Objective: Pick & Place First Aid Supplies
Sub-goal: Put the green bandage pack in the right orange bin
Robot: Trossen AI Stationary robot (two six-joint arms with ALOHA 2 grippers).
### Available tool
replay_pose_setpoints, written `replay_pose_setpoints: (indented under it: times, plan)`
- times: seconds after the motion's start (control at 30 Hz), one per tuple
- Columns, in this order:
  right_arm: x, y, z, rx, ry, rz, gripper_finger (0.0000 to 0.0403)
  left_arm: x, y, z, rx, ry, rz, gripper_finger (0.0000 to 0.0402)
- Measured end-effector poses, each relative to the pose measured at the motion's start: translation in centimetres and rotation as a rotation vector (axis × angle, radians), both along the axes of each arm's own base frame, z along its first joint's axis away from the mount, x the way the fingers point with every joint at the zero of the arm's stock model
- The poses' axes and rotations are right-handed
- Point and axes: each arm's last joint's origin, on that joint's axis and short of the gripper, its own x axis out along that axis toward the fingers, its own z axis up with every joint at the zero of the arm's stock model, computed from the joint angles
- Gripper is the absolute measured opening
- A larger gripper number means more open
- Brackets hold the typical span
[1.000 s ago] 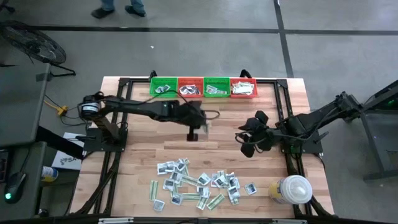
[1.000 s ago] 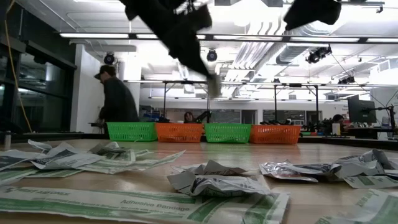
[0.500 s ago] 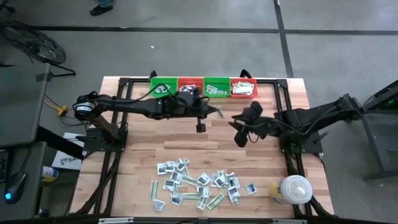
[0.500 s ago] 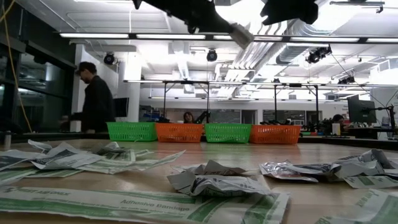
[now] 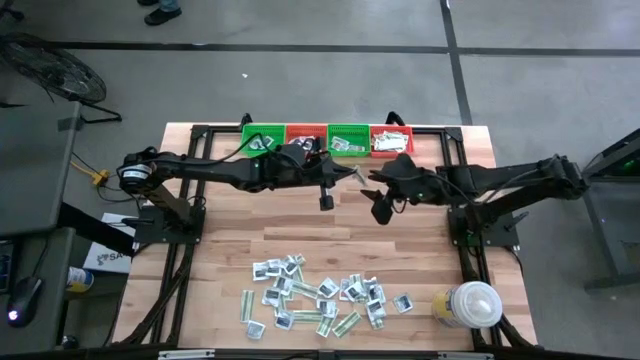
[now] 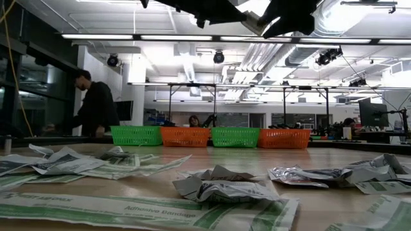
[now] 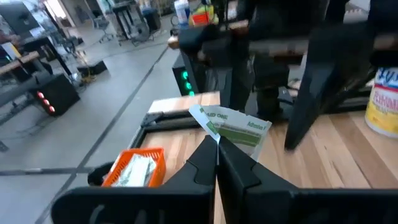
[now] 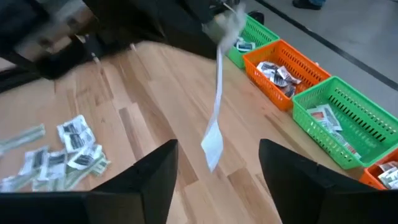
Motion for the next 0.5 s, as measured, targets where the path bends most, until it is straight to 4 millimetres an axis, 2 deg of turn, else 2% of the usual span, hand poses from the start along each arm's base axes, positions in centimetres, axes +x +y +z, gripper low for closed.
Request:
replay_pose_setpoints:
  times: [0.2,0.5]
  plan:
    - [0.7,-0.6,0.3,-0.025,-0.047,0.008,0.0191,0.0,0.0,0.0,0.005,-0.002,-0.001,0.0000]
    - [0.7,-1.5,0.2,-0.016,-0.023,0.044,0.0084,0.0,0.0,0.0,0.004,0.003,0.003,0.0000]
